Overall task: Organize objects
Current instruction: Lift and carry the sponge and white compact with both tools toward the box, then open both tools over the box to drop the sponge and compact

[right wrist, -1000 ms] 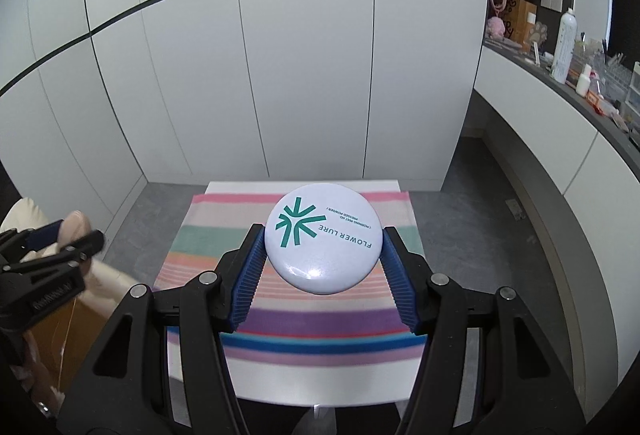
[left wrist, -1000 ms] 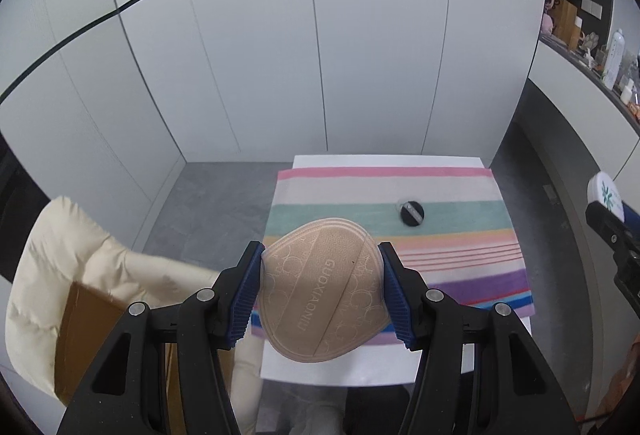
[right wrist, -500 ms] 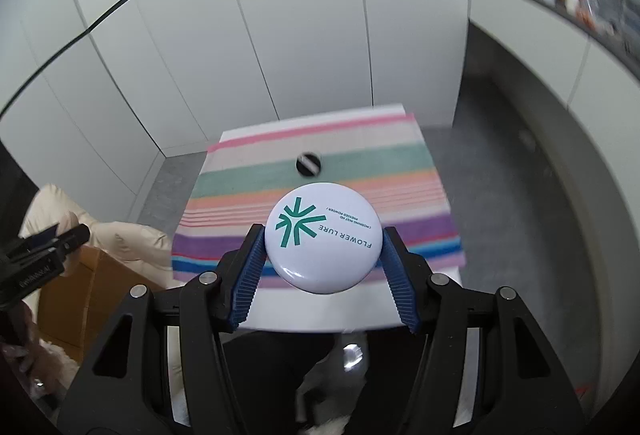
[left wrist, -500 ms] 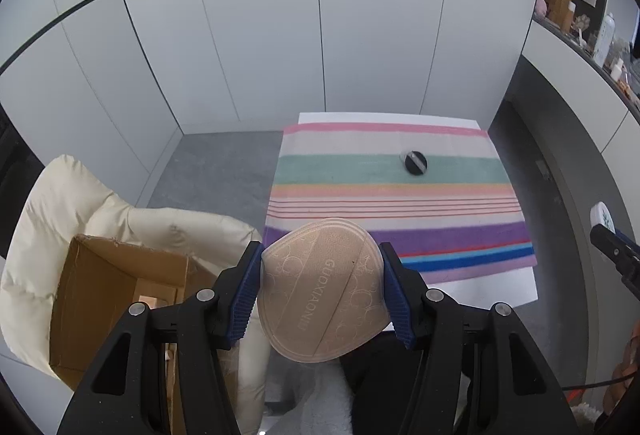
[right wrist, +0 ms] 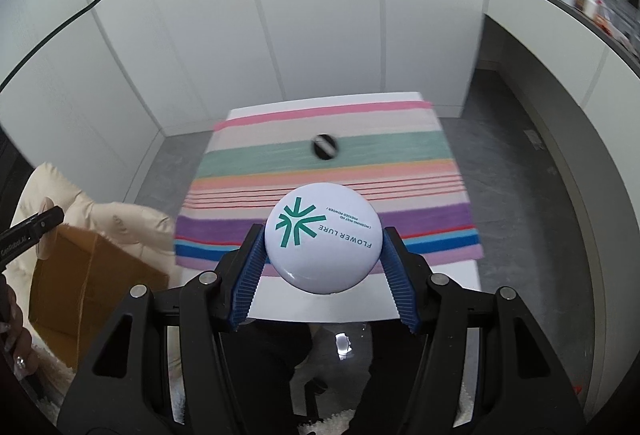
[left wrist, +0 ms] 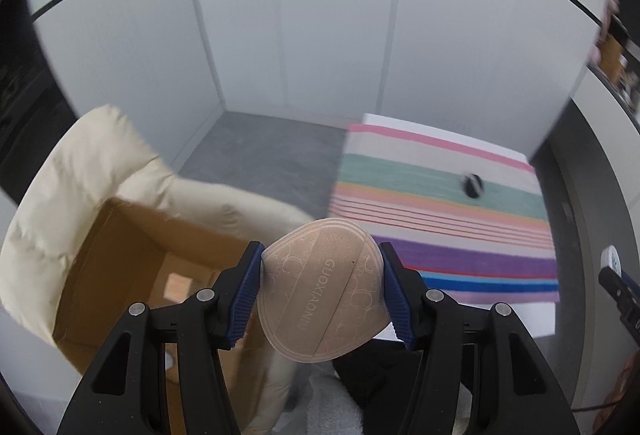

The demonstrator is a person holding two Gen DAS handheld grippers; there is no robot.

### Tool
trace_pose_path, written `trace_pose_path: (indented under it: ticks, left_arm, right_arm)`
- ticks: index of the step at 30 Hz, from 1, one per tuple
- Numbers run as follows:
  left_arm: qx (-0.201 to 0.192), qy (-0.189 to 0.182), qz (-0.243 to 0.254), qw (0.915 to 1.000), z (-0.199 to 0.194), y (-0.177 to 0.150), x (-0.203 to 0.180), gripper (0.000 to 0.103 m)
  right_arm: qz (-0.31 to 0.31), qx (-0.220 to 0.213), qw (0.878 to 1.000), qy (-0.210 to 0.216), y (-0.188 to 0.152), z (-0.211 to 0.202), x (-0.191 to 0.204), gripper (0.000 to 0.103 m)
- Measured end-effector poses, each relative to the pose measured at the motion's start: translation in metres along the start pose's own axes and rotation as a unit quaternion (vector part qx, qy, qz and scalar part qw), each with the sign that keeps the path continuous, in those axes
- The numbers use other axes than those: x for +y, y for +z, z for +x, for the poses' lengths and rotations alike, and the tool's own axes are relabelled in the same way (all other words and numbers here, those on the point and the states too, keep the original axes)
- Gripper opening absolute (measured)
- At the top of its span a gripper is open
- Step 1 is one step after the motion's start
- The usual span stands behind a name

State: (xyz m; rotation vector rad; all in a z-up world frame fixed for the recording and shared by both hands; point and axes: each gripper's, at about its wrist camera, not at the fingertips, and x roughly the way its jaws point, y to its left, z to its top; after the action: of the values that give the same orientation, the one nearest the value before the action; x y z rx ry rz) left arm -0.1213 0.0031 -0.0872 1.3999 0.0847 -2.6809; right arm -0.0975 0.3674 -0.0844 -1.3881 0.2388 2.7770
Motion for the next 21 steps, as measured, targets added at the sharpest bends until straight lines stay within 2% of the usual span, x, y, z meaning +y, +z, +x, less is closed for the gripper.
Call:
trace_pose_path:
  ticks: [5, 10, 13, 21]
  left_arm:
    - [-0.008, 0.033, -0.036, 0.9988, -0.002, -0.009, 0.049, 0.058]
    - [-0.019, 0.086, -0.071, 0.9936, -0.007, -0.028, 0.107, 0.058]
    - [-0.011, 0.104, -0.096, 0.9899, -0.008, -0.040, 0.140, 0.058]
    - [0.007, 0.138, -0.168, 0.9760, -0.018, -0.073, 0.222, 0.058]
  right_arm:
    - [-0.057, 0.002, 0.998, 0.033, 0.000, 0.009, 0.063, 0.060]
    - [-0.122, 0.002, 0.989, 0.079, -0.005, 0.013, 0.136, 0.060]
    - [-0.168, 0.005, 0.980, 0.111, -0.015, 0.016, 0.188, 0.060]
    - [-0.272, 0.031, 0.944, 0.185, -0.060, 0.022, 0.319, 0.060]
